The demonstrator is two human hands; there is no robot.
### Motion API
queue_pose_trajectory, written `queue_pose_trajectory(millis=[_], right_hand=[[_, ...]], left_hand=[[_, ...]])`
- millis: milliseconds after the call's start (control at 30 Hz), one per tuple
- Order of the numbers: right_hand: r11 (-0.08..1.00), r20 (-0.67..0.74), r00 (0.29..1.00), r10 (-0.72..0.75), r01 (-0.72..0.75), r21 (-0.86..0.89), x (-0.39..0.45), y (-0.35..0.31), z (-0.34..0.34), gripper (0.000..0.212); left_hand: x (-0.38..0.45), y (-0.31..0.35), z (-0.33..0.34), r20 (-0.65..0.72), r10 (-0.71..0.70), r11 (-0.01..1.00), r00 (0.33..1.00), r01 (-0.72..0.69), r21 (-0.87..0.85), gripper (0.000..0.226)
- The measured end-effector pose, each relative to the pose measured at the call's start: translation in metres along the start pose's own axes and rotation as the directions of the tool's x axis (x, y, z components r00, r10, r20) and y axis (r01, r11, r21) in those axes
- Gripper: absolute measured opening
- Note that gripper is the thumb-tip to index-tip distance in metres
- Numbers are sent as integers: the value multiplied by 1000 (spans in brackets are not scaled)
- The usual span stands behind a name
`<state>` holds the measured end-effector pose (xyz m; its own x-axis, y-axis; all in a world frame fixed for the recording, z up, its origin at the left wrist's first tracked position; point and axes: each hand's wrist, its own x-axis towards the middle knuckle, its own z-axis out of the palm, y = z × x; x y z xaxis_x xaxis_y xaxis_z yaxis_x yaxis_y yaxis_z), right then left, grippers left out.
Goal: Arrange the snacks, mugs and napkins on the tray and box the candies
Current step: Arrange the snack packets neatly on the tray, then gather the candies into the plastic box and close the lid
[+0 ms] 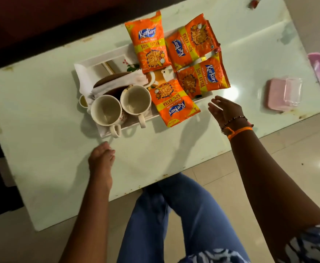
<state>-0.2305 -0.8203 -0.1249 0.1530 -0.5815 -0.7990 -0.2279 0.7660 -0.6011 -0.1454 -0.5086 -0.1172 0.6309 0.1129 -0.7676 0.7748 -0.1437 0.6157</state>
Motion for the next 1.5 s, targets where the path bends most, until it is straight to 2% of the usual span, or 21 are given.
queue_pose_trajectory(millis=[100,200,267,333,433,567,633,700,867,967,1033,1100,1200,1300,1367,1400,1467,1500], right_hand=[[999,17,999,-42,42,0,-14,-3,-22,27],[981,-15,982,-186,185,-59,-15,-10,-49,24],[946,-88,949,-302,287,-150,-7,-19,-68,28],[882,-174,887,-427,366,-296,7,-30,-88,24],[744,-244,783,-572,370,-557,32,-48,-117,23],[625,-179,748,-640,370,-688,63,-73,-139,29],[511,-101,733,-673,362,-779,82,-91,-151,35],[414,-27,748,-663,337,-846,99,-106,-158,45],[386,65,899,-433,250,-888,135,-130,-164,77],[322,155,928,-338,269,-908,147,-135,-165,79],[340,170,927,-334,287,-896,146,-136,-163,74],[479,185,930,-318,326,-815,140,-138,-159,69],[766,253,940,-230,335,-548,118,-139,-154,63],[950,393,913,-108,211,-231,96,-128,-148,56],[985,485,872,-69,136,-104,86,-117,-147,48],[985,510,857,-68,139,-103,82,-111,-146,44],[936,469,872,-139,271,-225,75,-103,-145,33],[864,422,876,-233,386,-324,71,-101,-145,30]], left_hand=[[-31,-11,13,126,-92,995,988,95,-15,32],[-52,-25,39,298,-153,987,942,129,98,23],[-62,-36,65,390,-191,974,901,123,192,20],[-69,-44,98,447,-213,960,869,101,261,20],[-82,-50,154,526,-228,936,819,35,350,21],[-97,-45,219,573,-244,902,783,-33,430,22],[-105,-43,256,574,-256,884,778,-52,464,22],[-109,-40,287,578,-253,884,776,-57,463,20],[-113,-38,354,586,-254,895,770,-43,443,21],[-113,-40,380,588,-266,862,764,-85,500,18],[-113,-41,388,576,-272,845,771,-96,526,17],[-111,-40,390,555,-261,847,790,-89,525,14],[-110,-38,388,556,-188,877,810,-117,467,44],[-109,-30,381,566,-115,928,816,-116,355,80],[-105,-25,375,544,-101,951,833,-79,299,93],[-102,-24,372,517,-90,953,851,-77,293,96],[-98,-22,365,468,-43,941,883,-122,316,96],[-97,-22,361,461,-12,928,887,-161,335,96]])
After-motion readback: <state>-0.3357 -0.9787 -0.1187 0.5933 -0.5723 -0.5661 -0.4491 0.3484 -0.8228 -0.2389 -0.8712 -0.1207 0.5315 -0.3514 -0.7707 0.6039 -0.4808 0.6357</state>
